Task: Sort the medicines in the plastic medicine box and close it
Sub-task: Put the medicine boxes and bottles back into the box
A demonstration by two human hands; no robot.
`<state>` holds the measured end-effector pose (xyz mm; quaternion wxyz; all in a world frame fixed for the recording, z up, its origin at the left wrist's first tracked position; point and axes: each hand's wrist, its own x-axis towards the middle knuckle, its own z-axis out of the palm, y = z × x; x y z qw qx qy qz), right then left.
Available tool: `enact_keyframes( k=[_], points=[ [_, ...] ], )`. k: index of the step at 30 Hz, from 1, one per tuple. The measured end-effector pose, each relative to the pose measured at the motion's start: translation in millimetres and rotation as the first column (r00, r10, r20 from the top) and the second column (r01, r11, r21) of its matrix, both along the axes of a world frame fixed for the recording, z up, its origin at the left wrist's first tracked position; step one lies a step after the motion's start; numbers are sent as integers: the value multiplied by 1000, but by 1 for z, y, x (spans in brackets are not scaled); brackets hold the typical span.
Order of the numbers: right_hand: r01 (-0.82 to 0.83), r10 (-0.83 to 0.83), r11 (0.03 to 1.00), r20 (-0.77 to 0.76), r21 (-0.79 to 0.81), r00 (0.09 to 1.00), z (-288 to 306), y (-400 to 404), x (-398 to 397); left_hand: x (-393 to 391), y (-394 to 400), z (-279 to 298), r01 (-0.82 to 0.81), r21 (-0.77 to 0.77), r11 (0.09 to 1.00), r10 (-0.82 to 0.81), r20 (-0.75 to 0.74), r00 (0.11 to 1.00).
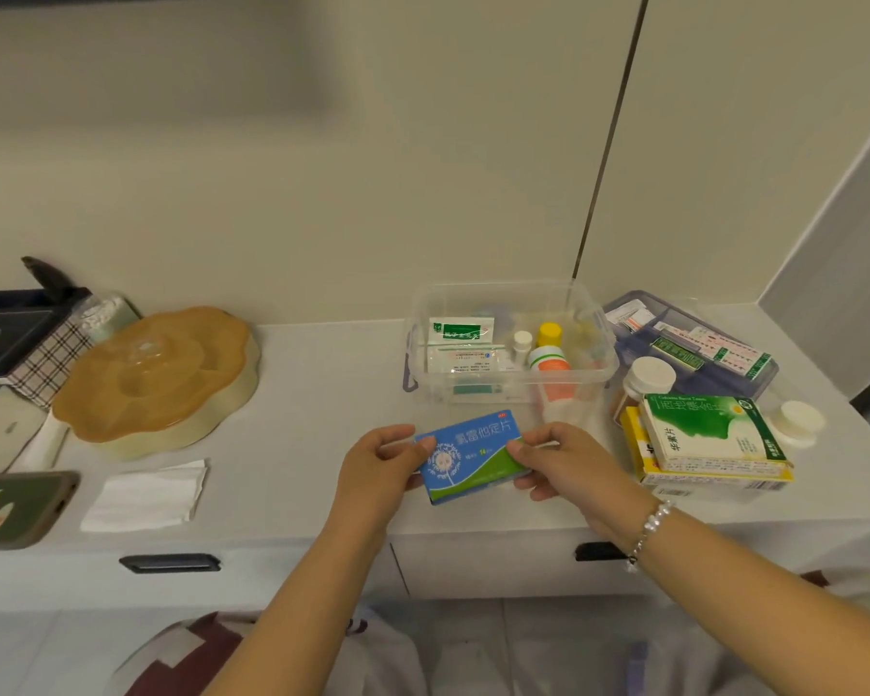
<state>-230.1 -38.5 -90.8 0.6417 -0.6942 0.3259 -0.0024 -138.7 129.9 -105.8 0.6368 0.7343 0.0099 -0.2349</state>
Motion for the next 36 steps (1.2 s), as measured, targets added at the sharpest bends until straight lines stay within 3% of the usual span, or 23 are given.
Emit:
enact_keyframes(
  k=[4, 8, 21, 26, 31, 36],
  points=[
    [-50, 49, 999, -93, -8, 994, -14, 6, 3, -4, -4, -24, -62, 103, 993, 64, -20, 998],
    [-94, 58, 976, -182, -199, 982, -29, 7, 5, -2, -8, -32, -88, 153, 984, 77, 78, 994],
    [-129, 77, 952, -192, -278, 978, -32, 1, 4, -8, -13, -31, -18, 342, 939, -77, 262, 962],
    [-128, 91, 924, -116, -362, 989, -10, -4, -10, -29, -16, -13, -1, 245, 970, -89, 358, 929],
    [-39, 68, 928, 66, -372, 995, 30, -21, -34, -48, -32, 8, 105, 98, 990, -130, 292, 948],
    [97, -21, 857, 153, -506, 988, 55, -59, -69, -70, -62, 21, 232, 68, 970, -242, 262, 934]
  ],
)
